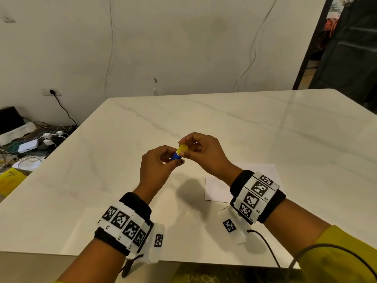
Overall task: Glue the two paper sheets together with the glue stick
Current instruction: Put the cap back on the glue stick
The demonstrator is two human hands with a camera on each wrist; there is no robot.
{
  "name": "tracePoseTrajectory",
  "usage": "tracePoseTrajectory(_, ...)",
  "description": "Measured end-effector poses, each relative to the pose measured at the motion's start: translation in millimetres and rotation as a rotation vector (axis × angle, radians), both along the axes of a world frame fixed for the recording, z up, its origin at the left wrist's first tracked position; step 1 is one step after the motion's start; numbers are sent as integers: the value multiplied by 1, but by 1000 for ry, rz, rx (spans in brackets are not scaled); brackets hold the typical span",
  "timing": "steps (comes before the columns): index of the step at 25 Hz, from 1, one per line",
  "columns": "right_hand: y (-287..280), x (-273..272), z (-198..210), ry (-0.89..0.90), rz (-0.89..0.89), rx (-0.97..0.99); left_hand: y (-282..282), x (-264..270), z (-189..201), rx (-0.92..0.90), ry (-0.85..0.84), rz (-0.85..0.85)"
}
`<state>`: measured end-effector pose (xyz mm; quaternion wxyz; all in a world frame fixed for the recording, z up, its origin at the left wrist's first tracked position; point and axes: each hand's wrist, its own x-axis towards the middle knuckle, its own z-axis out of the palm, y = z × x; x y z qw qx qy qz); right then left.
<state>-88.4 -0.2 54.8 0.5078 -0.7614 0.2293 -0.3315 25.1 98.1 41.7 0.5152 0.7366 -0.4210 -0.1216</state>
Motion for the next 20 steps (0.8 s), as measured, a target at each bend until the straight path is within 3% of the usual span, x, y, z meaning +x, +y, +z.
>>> tracePoseTrajectory(4, -4, -6, 7, 104, -79, -118, -5, -9, 0, 34, -61, 33)
tracePoseTrajectory(14, 1, 1, 19, 708, -205, -422, -12, -26, 5, 128, -263, 169)
tracePoseTrajectory(17, -5, -7, 18, 604, -85, -209, -17, -30, 6, 142, -217, 113)
tracePoseTrajectory(20, -24, -44, 29, 492, -158, -64, -24, -29, 12, 206, -238, -9)
